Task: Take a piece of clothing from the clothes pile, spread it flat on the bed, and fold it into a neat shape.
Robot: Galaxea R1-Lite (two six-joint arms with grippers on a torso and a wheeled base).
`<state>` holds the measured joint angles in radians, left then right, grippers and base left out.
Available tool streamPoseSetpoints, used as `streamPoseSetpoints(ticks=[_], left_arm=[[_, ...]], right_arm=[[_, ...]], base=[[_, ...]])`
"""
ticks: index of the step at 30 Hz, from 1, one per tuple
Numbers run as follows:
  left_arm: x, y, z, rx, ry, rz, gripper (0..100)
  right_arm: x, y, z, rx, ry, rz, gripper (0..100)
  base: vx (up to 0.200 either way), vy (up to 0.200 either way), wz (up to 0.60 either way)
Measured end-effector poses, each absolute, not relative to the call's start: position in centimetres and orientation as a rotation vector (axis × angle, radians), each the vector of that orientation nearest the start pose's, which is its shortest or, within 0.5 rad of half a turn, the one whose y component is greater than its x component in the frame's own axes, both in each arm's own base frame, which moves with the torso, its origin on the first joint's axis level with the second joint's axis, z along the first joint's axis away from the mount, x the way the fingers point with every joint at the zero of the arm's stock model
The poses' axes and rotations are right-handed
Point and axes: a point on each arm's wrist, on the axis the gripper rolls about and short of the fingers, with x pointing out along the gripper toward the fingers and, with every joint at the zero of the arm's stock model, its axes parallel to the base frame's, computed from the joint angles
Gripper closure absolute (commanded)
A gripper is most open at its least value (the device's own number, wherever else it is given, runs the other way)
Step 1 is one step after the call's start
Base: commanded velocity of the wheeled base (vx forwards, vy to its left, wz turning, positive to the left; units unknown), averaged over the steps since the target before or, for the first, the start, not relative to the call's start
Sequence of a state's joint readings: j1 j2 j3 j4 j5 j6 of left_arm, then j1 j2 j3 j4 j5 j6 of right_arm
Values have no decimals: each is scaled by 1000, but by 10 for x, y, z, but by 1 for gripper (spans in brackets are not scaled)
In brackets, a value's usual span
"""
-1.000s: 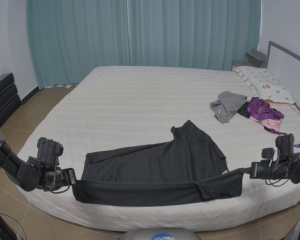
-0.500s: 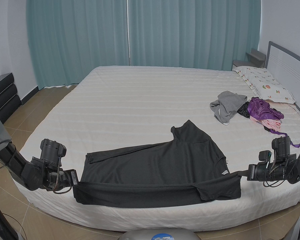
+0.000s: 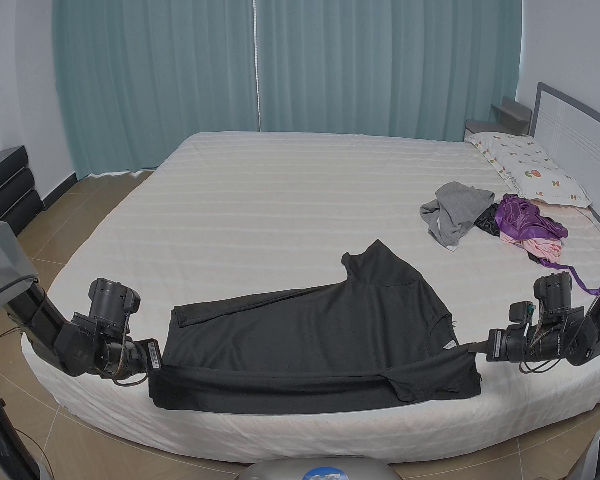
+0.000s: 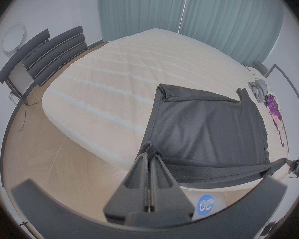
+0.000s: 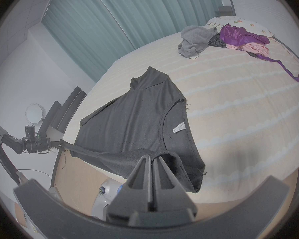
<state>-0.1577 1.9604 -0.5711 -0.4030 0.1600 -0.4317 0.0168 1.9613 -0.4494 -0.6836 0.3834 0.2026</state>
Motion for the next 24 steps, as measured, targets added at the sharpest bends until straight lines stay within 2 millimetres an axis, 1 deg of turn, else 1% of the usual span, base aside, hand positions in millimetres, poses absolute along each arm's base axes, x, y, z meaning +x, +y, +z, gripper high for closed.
streamPoseSetpoints(ticks=[10, 17, 24], left_arm=[[288, -36, 36, -256, 928, 224, 100], [295, -38, 28, -256, 942, 221, 100], [306, -39, 20, -255, 949, 223, 100]], right_arm=[[286, 14, 32, 340, 831, 290, 100], [293, 13, 32, 351, 823, 283, 100], [300, 14, 25, 349, 836, 284, 100]], base=[[0, 0, 0], [0, 0, 0], [0, 0, 0]])
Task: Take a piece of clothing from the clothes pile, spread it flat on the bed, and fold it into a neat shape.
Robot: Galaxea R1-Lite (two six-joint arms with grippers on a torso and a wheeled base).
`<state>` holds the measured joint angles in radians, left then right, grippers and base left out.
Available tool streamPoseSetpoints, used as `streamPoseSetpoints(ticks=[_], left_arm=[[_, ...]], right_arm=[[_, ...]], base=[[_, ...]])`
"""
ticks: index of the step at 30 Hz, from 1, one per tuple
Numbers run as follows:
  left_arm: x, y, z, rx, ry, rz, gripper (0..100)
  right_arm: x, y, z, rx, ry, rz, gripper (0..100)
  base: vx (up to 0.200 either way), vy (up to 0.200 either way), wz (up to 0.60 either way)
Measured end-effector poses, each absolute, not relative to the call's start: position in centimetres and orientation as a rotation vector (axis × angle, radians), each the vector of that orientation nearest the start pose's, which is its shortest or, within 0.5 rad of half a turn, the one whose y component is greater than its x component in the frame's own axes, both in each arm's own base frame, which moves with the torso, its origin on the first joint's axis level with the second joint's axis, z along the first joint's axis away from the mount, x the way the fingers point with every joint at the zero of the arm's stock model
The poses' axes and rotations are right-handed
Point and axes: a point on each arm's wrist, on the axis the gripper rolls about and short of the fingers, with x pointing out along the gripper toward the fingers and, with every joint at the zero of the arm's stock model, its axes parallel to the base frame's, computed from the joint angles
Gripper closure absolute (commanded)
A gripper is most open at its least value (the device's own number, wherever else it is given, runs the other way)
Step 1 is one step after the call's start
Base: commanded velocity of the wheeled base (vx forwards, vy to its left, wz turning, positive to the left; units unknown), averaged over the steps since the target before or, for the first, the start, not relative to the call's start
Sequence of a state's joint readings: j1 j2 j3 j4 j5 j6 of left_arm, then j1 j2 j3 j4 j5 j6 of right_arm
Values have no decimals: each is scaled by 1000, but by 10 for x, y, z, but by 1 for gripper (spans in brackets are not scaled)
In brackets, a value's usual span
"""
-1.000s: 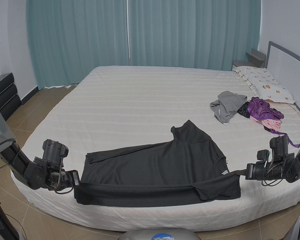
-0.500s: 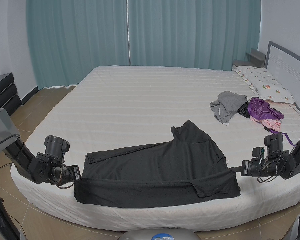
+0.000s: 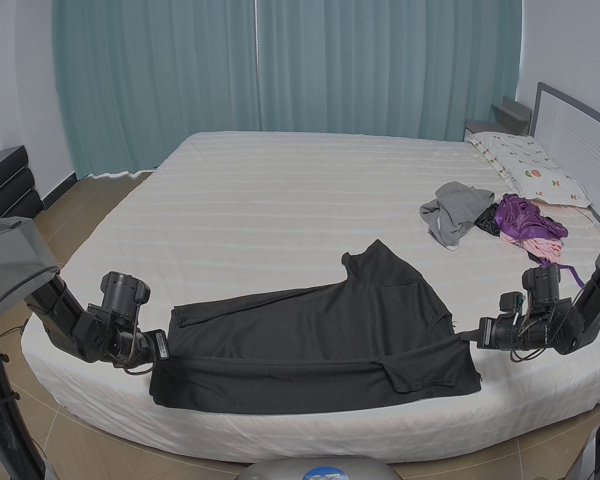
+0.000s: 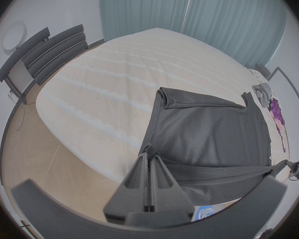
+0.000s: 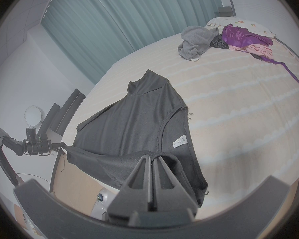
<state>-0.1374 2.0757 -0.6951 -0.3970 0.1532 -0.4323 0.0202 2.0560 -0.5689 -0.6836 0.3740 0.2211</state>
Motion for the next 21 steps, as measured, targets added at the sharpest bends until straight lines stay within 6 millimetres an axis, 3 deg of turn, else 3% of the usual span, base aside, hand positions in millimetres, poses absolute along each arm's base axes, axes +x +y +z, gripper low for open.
streamPoseSetpoints(ticks=[21], left_arm=[[338, -44, -7, -294, 966, 250, 100]], right_arm=[[330, 17, -2, 350, 865, 283, 100]], base=[[0, 0, 0]])
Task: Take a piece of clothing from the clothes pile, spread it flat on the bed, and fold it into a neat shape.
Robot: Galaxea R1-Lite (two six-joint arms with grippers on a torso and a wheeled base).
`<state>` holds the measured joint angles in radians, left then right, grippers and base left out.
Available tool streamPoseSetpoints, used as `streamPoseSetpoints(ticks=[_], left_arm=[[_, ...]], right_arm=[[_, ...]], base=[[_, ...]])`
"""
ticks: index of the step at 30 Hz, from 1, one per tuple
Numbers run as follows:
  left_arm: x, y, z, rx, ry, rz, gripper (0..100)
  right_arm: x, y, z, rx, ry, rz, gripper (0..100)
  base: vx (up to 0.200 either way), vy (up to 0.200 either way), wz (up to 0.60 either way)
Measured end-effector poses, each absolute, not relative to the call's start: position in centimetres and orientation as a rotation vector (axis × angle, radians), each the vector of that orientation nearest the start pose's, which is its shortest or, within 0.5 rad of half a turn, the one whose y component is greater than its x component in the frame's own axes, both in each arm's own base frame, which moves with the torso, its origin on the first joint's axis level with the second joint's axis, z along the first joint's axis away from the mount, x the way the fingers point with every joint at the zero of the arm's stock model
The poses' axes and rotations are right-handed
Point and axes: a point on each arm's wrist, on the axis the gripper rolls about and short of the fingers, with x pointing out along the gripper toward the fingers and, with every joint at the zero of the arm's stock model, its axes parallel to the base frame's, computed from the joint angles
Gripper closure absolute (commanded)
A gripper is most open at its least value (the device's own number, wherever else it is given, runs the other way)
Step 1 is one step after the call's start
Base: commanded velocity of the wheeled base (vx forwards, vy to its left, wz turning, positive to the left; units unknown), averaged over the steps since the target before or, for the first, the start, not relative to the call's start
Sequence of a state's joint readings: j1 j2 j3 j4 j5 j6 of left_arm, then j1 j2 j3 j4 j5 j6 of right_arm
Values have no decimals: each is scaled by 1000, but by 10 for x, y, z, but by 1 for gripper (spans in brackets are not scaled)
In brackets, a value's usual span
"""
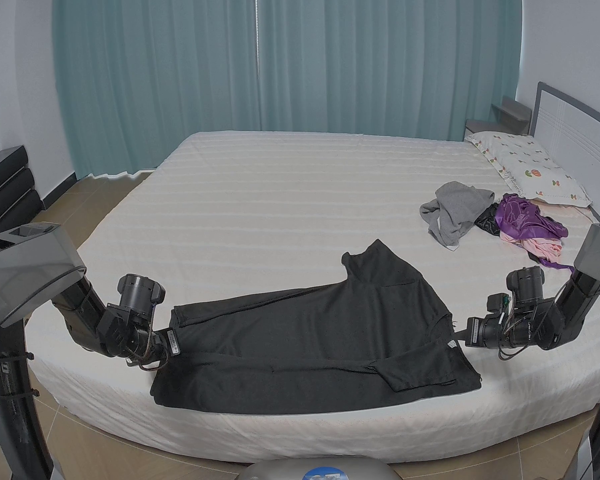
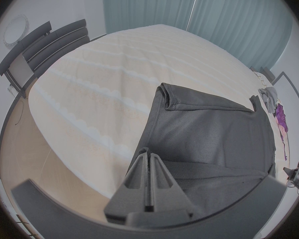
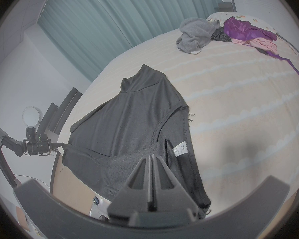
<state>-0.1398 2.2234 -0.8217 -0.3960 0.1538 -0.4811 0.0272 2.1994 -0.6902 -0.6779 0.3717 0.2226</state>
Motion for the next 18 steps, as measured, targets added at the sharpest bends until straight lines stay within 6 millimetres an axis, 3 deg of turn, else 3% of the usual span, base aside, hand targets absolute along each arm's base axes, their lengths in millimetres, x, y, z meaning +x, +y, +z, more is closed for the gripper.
streamPoseSetpoints(ticks=[10, 11, 12, 18], left_arm=[[345, -45, -19, -314, 974, 268, 100], [345, -45, -19, -317, 974, 270, 0], [346, -45, -19, -318, 974, 271, 0], [343, -43, -18, -334, 973, 281, 0]], right_arm=[[336, 23, -14, 350, 890, 295, 100], [336, 23, -15, 350, 890, 295, 100], [336, 23, -15, 350, 891, 294, 0], [333, 23, -13, 356, 892, 292, 0]], base=[[0, 0, 0], [0, 0, 0], [0, 0, 0], [0, 0, 0]])
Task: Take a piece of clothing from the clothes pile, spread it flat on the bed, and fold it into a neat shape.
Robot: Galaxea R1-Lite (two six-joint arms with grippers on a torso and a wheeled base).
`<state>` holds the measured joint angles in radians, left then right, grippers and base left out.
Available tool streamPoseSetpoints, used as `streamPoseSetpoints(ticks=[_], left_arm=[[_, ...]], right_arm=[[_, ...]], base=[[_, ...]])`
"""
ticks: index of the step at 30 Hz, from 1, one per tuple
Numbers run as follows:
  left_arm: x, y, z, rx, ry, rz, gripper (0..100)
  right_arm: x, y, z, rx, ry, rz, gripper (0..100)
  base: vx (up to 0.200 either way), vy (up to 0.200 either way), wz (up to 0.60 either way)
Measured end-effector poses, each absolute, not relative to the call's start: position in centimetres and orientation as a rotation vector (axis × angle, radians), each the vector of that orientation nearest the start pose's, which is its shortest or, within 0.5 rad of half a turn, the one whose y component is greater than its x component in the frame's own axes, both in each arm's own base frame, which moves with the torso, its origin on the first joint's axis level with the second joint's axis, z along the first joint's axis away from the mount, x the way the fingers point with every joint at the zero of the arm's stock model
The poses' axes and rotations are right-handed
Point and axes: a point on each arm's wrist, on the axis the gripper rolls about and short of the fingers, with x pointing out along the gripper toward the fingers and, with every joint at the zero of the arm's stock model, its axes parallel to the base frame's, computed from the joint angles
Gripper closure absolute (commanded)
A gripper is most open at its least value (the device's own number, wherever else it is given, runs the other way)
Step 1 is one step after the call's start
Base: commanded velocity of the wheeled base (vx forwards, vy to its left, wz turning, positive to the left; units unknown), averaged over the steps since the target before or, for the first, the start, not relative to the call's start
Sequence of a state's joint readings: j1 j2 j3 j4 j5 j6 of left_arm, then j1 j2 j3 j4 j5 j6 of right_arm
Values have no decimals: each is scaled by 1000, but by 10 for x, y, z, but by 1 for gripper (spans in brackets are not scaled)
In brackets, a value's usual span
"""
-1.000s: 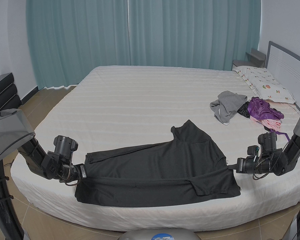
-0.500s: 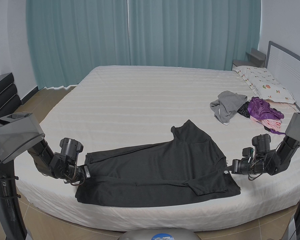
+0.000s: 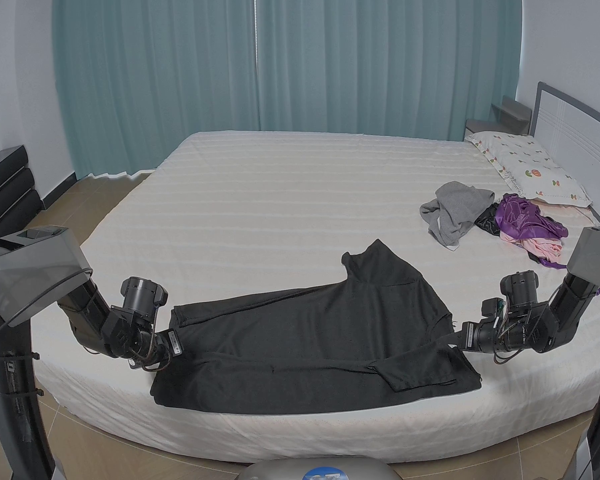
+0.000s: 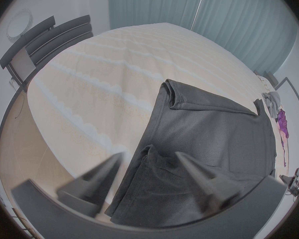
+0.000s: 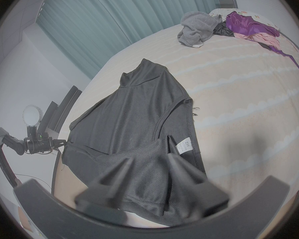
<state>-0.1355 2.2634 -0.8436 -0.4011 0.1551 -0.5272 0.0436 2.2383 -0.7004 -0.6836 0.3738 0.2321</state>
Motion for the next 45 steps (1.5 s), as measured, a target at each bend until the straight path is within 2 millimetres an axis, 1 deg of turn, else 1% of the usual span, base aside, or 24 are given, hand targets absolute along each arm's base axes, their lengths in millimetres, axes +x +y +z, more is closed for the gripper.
streamPoseSetpoints(ticks=[6, 10, 18, 23, 27, 30, 36, 41, 45], left_arm=[[337, -38, -3, -372, 946, 290, 0], [328, -32, 10, -409, 934, 272, 0], [304, -27, 34, -580, 924, 234, 0], [294, -27, 43, -686, 928, 207, 0], [290, -27, 46, -744, 942, 189, 0], [289, -27, 44, -755, 953, 189, 0], [289, -28, 35, -758, 982, 197, 0], [289, -28, 29, -756, 1003, 203, 0], [291, -28, 25, -757, 988, 198, 0]], right_arm=[[324, 22, -5, 421, 899, 263, 0], [314, 20, 1, 458, 901, 245, 0], [296, 17, 13, 647, 838, 173, 0], [287, 17, 17, 796, 784, 139, 0], [283, 17, 16, 881, 757, 123, 0], [280, 16, 13, 895, 774, 112, 0], [278, 16, 8, 928, 795, 92, 0], [278, 16, 6, 924, 804, 86, 0], [277, 16, 2, 912, 813, 81, 0]], base=[[0, 0, 0], [0, 0, 0], [0, 0, 0], [200, 0, 0], [200, 0, 0], [200, 0, 0], [0, 0, 0], [0, 0, 0], [0, 0, 0]])
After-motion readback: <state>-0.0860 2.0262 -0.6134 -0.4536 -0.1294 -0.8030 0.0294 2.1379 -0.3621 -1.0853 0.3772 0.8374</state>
